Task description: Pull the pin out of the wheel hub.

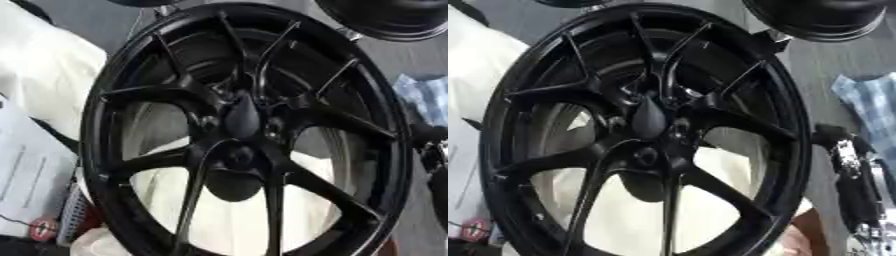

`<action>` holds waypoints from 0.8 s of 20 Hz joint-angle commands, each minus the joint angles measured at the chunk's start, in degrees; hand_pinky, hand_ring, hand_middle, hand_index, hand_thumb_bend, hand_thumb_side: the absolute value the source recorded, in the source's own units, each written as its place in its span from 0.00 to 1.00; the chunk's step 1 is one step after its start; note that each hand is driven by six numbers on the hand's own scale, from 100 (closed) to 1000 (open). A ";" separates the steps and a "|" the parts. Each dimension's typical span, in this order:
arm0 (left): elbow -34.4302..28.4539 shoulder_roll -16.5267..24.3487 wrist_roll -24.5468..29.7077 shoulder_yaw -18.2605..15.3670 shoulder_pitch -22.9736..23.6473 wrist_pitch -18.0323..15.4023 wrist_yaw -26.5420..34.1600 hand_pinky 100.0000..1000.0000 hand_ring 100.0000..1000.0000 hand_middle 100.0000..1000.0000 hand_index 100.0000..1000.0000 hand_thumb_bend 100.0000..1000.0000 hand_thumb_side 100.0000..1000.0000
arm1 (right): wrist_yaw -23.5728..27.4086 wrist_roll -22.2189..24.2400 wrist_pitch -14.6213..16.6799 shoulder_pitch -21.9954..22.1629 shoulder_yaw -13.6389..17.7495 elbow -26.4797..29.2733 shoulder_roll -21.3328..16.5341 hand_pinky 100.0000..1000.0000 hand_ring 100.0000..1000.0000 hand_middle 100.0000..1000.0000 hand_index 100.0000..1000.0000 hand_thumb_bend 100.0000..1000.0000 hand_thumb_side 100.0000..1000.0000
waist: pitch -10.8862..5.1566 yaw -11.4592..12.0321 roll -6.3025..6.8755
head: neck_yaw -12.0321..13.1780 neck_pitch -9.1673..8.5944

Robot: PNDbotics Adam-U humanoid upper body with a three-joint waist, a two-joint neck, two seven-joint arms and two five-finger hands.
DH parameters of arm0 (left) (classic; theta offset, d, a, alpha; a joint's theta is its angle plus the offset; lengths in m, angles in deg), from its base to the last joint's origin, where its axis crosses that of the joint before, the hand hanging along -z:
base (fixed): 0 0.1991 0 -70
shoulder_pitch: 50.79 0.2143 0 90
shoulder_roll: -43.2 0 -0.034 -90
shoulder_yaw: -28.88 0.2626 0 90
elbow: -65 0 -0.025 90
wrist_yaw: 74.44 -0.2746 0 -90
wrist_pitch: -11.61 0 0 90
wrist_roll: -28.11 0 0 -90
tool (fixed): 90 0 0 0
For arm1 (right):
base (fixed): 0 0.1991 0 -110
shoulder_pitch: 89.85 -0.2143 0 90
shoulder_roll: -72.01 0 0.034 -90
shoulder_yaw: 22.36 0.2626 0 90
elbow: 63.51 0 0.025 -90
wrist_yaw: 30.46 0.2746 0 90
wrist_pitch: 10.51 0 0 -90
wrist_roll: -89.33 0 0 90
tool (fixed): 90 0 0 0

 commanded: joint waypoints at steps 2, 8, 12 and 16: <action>-0.22 -2.30 -3.51 -1.48 3.60 2.09 -3.18 0.67 0.57 0.33 0.32 0.00 0.26 | 0.35 -0.12 0.22 -0.40 0.39 1.21 0.03 1.00 0.71 0.56 0.68 0.00 0.70 | -0.79 -0.45 0.07 | 0.42 -1.38; -0.58 -6.74 -8.76 -0.06 12.14 1.71 -6.23 0.68 0.60 0.41 0.48 0.00 0.30 | 0.77 0.52 0.14 -0.82 -0.07 1.21 0.24 1.00 0.71 0.56 0.68 0.00 0.70 | -0.62 -1.93 -0.15 | 1.39 -1.94; -1.90 -8.27 -12.33 0.34 17.94 1.62 -7.29 0.76 0.75 0.64 0.78 0.00 0.66 | 1.07 0.92 0.31 -0.86 -0.30 1.21 0.00 1.00 0.71 0.56 0.68 0.00 0.70 | -0.76 -2.84 -0.09 | 2.02 -2.04; -2.04 -9.01 -15.82 0.46 23.18 1.52 -6.86 0.78 0.78 0.70 0.84 0.11 0.90 | 1.43 1.34 0.57 -0.72 -0.52 1.21 -0.34 1.00 0.71 0.56 0.68 0.00 0.69 | -1.03 -3.65 -0.05 | 2.64 -2.05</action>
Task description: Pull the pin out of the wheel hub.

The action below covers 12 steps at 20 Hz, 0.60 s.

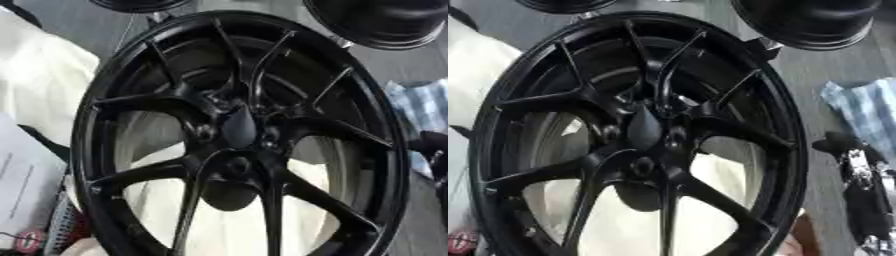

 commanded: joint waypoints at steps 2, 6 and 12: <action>-1.20 0.54 -3.45 -0.14 1.94 0.33 0.97 0.78 0.78 0.70 0.85 0.14 0.97 | 0.65 0.47 0.42 0.08 -0.06 1.21 -0.97 1.00 0.71 0.56 0.68 0.00 0.68 | -1.45 -0.24 0.39 | 0.49 -0.83; -1.20 0.32 -4.83 -0.06 2.36 1.13 2.60 0.78 0.78 0.70 0.85 0.13 0.97 | 0.78 0.55 0.54 0.17 0.00 1.21 -0.96 1.00 0.71 0.56 0.68 0.00 0.68 | -1.54 -0.29 0.32 | 0.58 -0.74; -1.20 -0.15 -5.51 -0.14 2.18 0.85 3.98 0.74 0.73 0.62 0.78 0.00 0.93 | 0.80 0.55 0.69 0.34 0.07 1.21 -0.90 1.00 0.71 0.56 0.68 0.00 0.68 | -1.62 -0.37 0.13 | 0.49 -0.76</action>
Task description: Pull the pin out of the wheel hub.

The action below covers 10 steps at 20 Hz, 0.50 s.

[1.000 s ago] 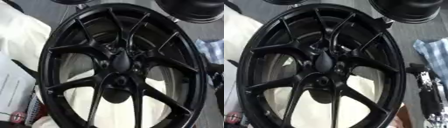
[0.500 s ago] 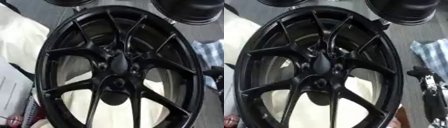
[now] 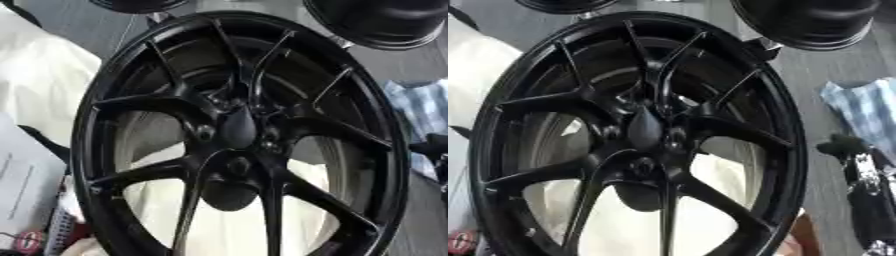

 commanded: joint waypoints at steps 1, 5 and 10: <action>-0.96 0.15 -3.79 -0.50 -0.80 1.86 1.31 0.72 0.72 0.61 0.75 0.00 0.90 | 0.12 0.16 0.36 0.31 0.31 1.21 -0.96 1.00 0.71 0.56 0.68 0.00 0.67 | -1.65 -0.18 0.14 | -0.05 -0.82; -0.96 -2.64 -6.19 0.36 -4.98 -1.18 4.40 0.67 0.70 0.59 0.73 0.00 0.82 | 0.57 -0.04 1.60 0.22 0.37 1.21 -1.88 1.00 0.71 0.56 0.69 0.00 0.62 | -1.91 -0.41 -0.16 | -0.18 -0.79; -0.96 -7.57 -9.42 -0.53 -10.51 -5.11 7.13 0.67 0.71 0.60 0.74 0.06 0.79 | 0.96 0.04 3.30 0.19 0.39 1.21 -3.33 1.00 0.72 0.56 0.69 0.00 0.58 | -2.05 -0.31 -0.62 | -0.39 -1.20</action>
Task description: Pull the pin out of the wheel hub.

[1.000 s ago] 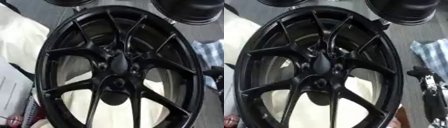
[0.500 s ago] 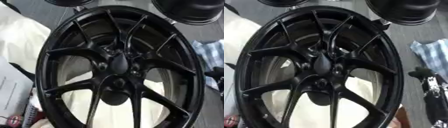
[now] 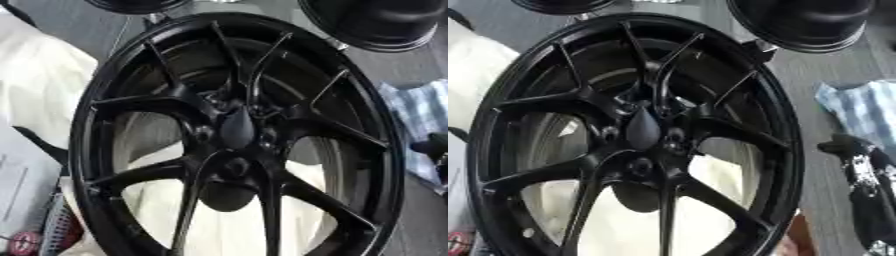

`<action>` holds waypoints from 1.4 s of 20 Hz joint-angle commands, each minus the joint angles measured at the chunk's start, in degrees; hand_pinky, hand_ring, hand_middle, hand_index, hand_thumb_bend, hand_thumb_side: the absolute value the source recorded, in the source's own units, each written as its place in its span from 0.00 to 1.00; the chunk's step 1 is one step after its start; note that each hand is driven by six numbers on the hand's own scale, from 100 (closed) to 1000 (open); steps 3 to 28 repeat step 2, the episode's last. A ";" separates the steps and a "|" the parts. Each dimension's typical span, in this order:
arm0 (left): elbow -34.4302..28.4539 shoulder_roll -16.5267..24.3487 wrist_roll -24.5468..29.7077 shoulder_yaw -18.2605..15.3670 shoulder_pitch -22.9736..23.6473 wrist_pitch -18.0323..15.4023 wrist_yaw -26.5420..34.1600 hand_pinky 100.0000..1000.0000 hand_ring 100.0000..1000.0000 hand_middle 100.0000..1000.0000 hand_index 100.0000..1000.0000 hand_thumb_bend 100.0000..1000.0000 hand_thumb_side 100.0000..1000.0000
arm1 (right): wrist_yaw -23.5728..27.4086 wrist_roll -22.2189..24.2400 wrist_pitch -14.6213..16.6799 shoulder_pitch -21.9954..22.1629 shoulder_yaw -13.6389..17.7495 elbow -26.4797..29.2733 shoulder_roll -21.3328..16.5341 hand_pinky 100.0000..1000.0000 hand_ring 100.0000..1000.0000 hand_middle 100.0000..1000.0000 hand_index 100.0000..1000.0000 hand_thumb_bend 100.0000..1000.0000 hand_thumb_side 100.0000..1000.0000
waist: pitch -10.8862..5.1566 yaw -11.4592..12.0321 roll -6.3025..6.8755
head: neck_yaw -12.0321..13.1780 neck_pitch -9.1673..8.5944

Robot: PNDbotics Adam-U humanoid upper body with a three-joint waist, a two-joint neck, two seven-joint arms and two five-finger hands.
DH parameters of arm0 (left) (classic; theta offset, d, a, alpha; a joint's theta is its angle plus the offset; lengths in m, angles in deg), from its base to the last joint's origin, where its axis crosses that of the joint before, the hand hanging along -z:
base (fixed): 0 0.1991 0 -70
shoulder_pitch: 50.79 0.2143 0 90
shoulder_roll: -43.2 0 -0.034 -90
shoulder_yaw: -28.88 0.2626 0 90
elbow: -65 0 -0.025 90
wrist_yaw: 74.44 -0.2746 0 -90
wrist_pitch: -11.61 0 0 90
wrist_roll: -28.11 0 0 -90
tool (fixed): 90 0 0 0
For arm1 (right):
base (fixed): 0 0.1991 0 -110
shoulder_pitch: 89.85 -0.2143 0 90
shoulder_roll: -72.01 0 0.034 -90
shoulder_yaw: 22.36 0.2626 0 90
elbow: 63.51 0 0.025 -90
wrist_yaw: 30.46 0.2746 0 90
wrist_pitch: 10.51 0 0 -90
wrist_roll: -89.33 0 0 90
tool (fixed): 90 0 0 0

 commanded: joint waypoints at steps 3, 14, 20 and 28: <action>-0.96 -3.20 -4.56 -1.25 -1.70 -0.99 0.65 0.68 0.71 0.61 0.74 0.07 0.79 | 0.10 -0.22 1.72 -0.09 0.47 1.21 -2.19 1.00 0.72 0.56 0.69 0.00 0.57 | -1.67 0.01 0.04 | -0.18 -1.22; -0.96 -3.20 -4.56 -1.25 -1.70 -0.99 0.65 0.68 0.71 0.61 0.74 0.07 0.79 | 0.10 -0.22 1.72 -0.09 0.47 1.21 -2.19 1.00 0.72 0.56 0.69 0.00 0.57 | -1.67 0.01 0.04 | -0.18 -1.22; -0.96 -3.20 -4.56 -1.25 -1.70 -0.99 0.65 0.68 0.71 0.61 0.74 0.07 0.79 | 0.10 -0.22 1.72 -0.09 0.47 1.21 -2.19 1.00 0.72 0.56 0.69 0.00 0.57 | -1.67 0.01 0.04 | -0.18 -1.22; -0.96 -3.20 -4.56 -1.25 -1.70 -0.99 0.65 0.68 0.71 0.61 0.74 0.07 0.79 | 0.10 -0.22 1.72 -0.09 0.47 1.21 -2.19 1.00 0.72 0.56 0.69 0.00 0.57 | -1.67 0.01 0.04 | -0.18 -1.22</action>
